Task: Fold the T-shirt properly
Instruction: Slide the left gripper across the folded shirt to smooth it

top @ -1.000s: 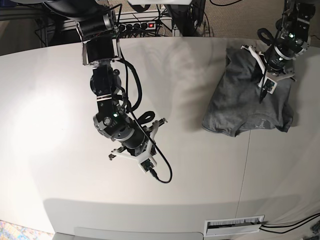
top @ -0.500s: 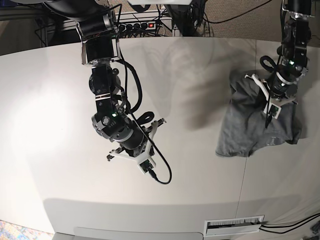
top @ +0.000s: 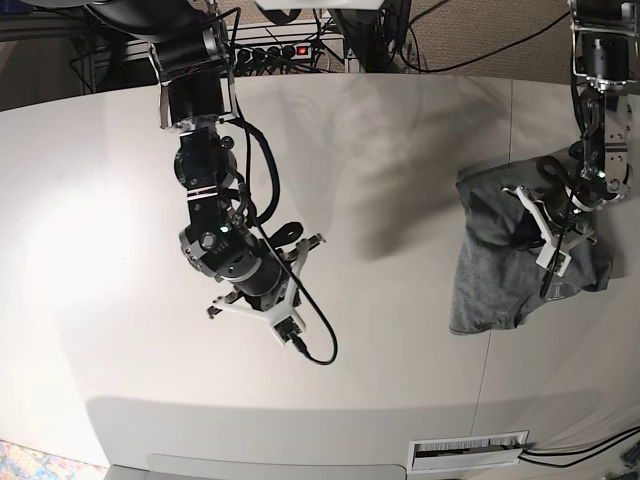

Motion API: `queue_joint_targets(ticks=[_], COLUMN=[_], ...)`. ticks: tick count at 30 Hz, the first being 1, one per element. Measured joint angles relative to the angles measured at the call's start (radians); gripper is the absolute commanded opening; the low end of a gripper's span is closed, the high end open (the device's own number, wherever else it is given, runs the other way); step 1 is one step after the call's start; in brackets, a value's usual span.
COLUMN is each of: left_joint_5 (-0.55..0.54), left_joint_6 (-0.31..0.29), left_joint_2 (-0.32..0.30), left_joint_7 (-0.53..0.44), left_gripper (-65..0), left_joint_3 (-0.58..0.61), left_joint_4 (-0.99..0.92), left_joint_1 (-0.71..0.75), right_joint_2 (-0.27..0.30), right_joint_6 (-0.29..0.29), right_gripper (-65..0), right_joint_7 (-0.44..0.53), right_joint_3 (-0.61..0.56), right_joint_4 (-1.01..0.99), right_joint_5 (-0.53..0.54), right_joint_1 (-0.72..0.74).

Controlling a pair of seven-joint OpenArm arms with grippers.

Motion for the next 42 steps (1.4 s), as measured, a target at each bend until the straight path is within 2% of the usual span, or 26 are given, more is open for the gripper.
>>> queue_joint_targets(ticks=[4, 5, 8, 9, 11, 14, 18, 23, 30, 35, 42], left_joint_5=[-0.130, -0.158, -0.177, -0.173, -0.150, -0.056, 0.039, 0.124, 0.201, 0.204, 0.215], left_joint_6=[-0.008, 0.001, 0.080, 0.109, 0.129, 0.174, 0.237, 0.282, 0.275, 0.176, 0.167], left_joint_2=[-0.028, -0.038, -0.078, -0.093, -0.119, -0.142, -0.140, -0.140, -0.140, -0.140, -0.137], left_joint_7=[0.204, 0.229, 0.254, 0.257, 0.258, 0.210, 0.113, 0.095, -0.090, -0.116, -0.100], left_gripper=[-65.0, -65.0, -65.0, -65.0, -65.0, -65.0, -65.0, -65.0, -65.0, -65.0, -65.0], left_joint_3=[0.000, 0.001, 0.000, 0.001, 0.002, 0.001, 0.001, 0.001, 0.001, -0.003, 0.001], left_joint_4=[0.177, 0.225, 0.330, 0.349, 0.365, 0.365, 0.364, 0.366, 0.232, 0.149, 0.138], left_joint_1=[0.000, -0.001, 0.045, 0.072, 0.132, 0.220, 0.326, 0.359, 0.346, 0.275, 0.187], right_joint_2=[0.008, 0.008, 0.008, 0.008, 0.008, 0.007, 0.008, 0.008, 0.008, 0.008, 0.008], right_joint_6=[0.000, 0.000, 0.000, 0.000, 0.000, 0.000, 0.000, 0.000, 0.000, 0.000, 0.000], right_gripper=[-65.0, -65.0, -65.0, -65.0, -65.0, -65.0, -65.0, -65.0, -65.0, -65.0, -65.0], right_joint_7=[0.001, 0.002, 0.006, 0.008, 0.008, 0.008, 0.008, 0.008, 0.011, 0.011, 0.011], right_joint_3=[0.000, 0.000, 0.000, 0.000, 0.000, 0.000, 0.000, 0.000, 0.000, 0.000, 0.000], right_joint_4=[0.000, 0.000, 0.000, 0.000, 0.000, 0.000, 0.000, 0.000, 0.000, 0.000, 0.000], right_joint_5=[0.000, 0.000, 0.000, 0.000, 0.000, 0.000, 0.001, 0.001, 0.002, 0.002, 0.002], right_joint_1=[0.000, 0.000, 0.000, 0.000, 0.000, 0.000, 0.000, 0.000, 0.000, 0.000, 0.000])
